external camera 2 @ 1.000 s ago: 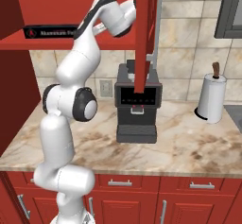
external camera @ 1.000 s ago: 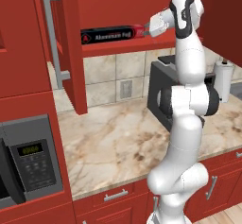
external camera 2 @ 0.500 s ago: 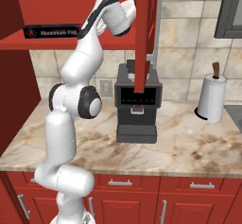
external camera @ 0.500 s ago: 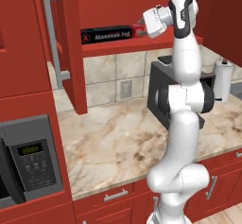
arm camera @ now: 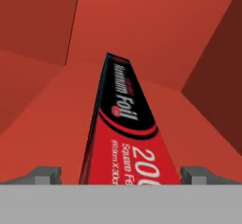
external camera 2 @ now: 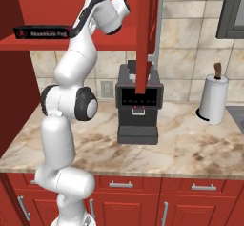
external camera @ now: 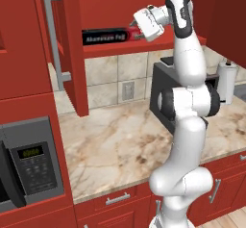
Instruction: Retrieve the tupperware and aluminum foil from the cabinet and place them on the dining counter near the plate with bell pepper and hot dog to prepare for storing leftovers.
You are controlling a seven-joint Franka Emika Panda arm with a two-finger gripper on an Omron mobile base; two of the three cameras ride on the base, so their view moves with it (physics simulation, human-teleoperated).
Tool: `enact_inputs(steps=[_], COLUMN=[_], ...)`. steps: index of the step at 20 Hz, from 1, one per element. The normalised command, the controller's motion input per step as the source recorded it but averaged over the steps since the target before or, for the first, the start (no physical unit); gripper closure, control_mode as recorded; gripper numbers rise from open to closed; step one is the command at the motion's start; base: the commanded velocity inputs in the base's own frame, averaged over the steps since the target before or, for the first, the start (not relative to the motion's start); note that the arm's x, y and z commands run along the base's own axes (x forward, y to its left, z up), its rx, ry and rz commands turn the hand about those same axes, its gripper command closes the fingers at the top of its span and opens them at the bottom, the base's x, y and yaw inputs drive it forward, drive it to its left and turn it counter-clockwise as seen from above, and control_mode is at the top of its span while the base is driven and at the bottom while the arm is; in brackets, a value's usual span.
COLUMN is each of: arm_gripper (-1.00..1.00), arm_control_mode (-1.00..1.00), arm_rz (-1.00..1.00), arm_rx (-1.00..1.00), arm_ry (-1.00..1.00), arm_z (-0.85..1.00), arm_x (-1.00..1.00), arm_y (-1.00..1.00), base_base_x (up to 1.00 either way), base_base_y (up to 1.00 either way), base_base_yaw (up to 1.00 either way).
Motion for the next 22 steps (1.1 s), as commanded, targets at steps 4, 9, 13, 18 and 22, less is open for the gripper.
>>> enact_inputs(steps=[4,9,13,18,22], arm_gripper=[-1.0,-1.0,-1.0,1.0,1.0], arm_control_mode=[-1.0,-1.0,-1.0,-1.0,-1.0], arm_rz=[0.02,0.02,0.01,0.0,0.0], arm_rx=[0.0,0.0,0.0,0.0,0.0], arm_ry=[0.0,0.0,0.0,0.04,0.08], arm_z=[-0.39,-0.44,-0.48,-0.43,-0.35], arm_x=[-0.6,-0.24,-0.05,0.0,-0.04], arm_y=[0.46,0.11,0.0,0.0,0.0], base_base_x=[0.0,0.0,0.0,0.0,0.0], base_base_y=[0.0,0.0,0.0,0.0,0.0], base_base_yaw=[0.0,0.0,0.0,0.0,0.0])
